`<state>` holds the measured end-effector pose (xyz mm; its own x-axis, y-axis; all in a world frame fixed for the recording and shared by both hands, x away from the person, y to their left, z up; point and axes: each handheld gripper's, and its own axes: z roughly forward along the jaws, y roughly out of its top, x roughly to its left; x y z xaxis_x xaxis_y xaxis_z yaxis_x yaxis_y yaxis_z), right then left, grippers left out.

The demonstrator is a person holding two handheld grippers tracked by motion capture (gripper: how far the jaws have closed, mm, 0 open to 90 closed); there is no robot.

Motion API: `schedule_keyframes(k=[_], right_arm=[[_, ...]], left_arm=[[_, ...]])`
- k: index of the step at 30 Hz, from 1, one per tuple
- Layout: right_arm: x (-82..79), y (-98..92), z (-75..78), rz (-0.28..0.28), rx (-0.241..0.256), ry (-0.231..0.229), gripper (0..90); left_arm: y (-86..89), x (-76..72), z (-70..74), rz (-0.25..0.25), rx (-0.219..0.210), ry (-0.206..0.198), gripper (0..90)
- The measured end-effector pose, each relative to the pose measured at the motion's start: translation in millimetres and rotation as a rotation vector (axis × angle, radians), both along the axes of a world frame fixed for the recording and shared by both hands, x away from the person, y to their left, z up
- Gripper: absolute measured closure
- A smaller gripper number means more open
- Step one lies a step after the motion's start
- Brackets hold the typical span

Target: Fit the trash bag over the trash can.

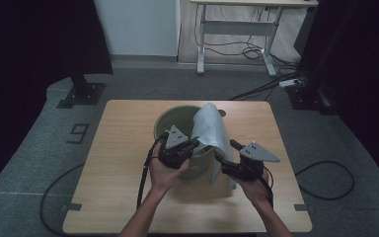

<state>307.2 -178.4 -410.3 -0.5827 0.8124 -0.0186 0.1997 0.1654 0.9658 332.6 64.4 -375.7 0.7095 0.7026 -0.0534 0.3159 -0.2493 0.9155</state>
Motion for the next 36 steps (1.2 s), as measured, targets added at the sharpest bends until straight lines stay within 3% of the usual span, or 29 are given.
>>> schedule_keyframes(k=[4, 6, 8, 9, 11, 13, 14, 15, 16, 17, 18, 19, 20, 21, 24, 25, 26, 27, 31, 33, 34, 36], right_arm=[[-3.9, -2.8, -20.0, -0.039, 0.012, 0.02, 25.3], [0.0, -2.7, -39.5, -0.048, 0.026, 0.068, 24.7], [2.7, -1.4, -44.9, -0.04, 0.023, 0.086, 24.7], [8.3, 1.9, -53.8, -0.034, 0.02, 0.112, 27.1], [10.8, 3.7, -57.1, -0.032, 0.014, 0.119, 30.4], [17.1, 7.5, -63.8, -0.046, -0.007, 0.121, 52.0], [19.3, 7.0, -65.2, -0.037, -0.003, 0.116, 59.2], [19.3, 7.0, -65.2, -0.037, -0.003, 0.116, 59.2], [21.7, 4.9, -65.8, -0.052, -0.029, 0.1, 75.2], [21.7, 4.9, -65.8, -0.052, -0.029, 0.1, 75.2], [22.4, -0.1, -61.9, -0.058, -0.039, 0.071, 85.9], [22.4, -0.1, -61.9, -0.058, -0.039, 0.071, 85.9], [22.5, -6.0, -52.6, -0.075, -0.042, 0.039, 88.4], [22.5, -6.0, -52.6, -0.075, -0.042, 0.039, 88.4], [21.0, -15.7, -27.8, -0.107, -0.041, -0.02, 88.6], [21.0, -15.7, -27.8, -0.107, -0.041, -0.02, 88.6], [19.6, -18.5, -14.7, -0.108, -0.041, -0.045, 88.6], [19.6, -18.5, -14.7, -0.108, -0.041, -0.045, 88.6], [17.2, -17.5, 18.7, -0.104, -0.072, -0.123, 88.6], [17.6, -16.5, 25.2, -0.104, -0.079, -0.135, 88.6], [19.1, -13.8, 37.5, -0.105, -0.095, -0.152, 88.6], [21.2, -9.5, 47.9, -0.126, -0.132, -0.157, 88.6]], left_arm=[[2.3, 0.4, 0.3, 0.004, -0.008, 0.002, 89.6], [3.4, 0.7, 1.0, 0.008, -0.013, 0.002, 89.5], [3.7, 0.7, 1.2, 0.011, -0.015, 0.002, 89.6], [4.4, 0.8, 1.5, 0.013, -0.016, 0.001, 89.5], [4.7, 0.7, 1.6, 0.012, -0.018, 0.001, 89.5], [5.8, 0.4, 2.1, 0.011, -0.021, -0.001, 89.5], [7.7, -0.3, 3.0, 0.012, -0.024, -0.002, 89.5], [7.7, -0.3, 3.0, 0.012, -0.024, -0.002, 89.5], [11.2, -1.4, 3.8, 0.017, -0.029, -0.006, 89.4], [11.2, -1.4, 3.8, 0.017, -0.029, -0.006, 89.3], [15.6, -2.1, 3.5, 0.021, -0.035, -0.006, 89.2], [15.6, -2.1, 3.5, 0.021, -0.035, -0.006, 89.1], [20.7, -1.6, 2.5, 0.026, -0.04, -0.001, 89.0], [20.7, -1.6, 2.5, 0.026, -0.04, -0.001, 89.0], [29.9, -1.1, 1.9, 0.034, -0.04, 0.003, 88.5], [29.9, -1.1, 1.9, 0.034, -0.04, 0.003, 88.2], [33.6, -1.3, 2.5, 0.033, -0.041, 0.0, 87.8], [33.6, -1.3, 2.5, 0.033, -0.041, 0.0, 87.3], [39.6, 0.8, 3.6, 0.034, -0.051, 0.0, 85.0], [40.4, 1.3, 3.7, 0.037, -0.05, -0.003, 83.3], [40.2, 0.7, 4.5, 0.064, -0.035, -0.022, 72.4], [39.8, -1.2, 6.3, 0.07, -0.03, -0.039, 59.4]])
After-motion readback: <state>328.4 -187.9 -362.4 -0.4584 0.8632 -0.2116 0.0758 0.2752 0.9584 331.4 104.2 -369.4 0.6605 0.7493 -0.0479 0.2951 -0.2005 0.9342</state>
